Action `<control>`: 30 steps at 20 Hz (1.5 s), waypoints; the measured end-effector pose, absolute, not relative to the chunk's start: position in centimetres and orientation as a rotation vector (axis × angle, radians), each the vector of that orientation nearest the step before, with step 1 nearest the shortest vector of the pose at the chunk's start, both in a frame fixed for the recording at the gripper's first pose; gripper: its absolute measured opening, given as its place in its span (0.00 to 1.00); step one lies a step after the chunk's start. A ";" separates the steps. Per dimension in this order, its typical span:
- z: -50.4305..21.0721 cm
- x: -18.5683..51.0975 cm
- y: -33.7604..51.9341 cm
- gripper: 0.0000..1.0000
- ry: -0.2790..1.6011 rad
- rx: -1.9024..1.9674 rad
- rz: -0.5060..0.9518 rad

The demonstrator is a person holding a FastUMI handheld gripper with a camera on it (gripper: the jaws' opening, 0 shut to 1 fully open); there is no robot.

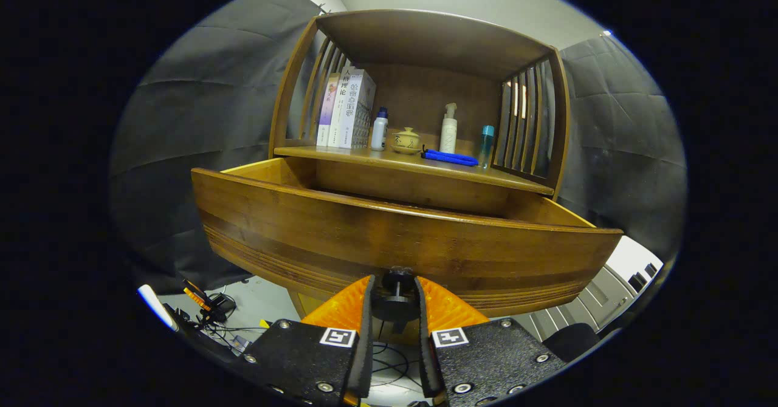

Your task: Pull open the drawer, take out the items inside it, and place them on the countertop above the cabinet.

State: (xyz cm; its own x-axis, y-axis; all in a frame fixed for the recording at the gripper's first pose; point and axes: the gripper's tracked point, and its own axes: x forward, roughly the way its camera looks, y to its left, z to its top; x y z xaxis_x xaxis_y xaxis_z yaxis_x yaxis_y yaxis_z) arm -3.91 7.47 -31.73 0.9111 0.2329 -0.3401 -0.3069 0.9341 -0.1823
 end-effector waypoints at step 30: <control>-21.6 9.7 9.3 0.95 0.550 -0.092 0.158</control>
State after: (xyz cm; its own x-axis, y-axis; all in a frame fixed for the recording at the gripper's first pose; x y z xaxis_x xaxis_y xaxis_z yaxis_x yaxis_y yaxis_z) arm 9.74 9.34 -21.58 0.8409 0.1250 -0.5265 -0.1744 0.9837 -0.0450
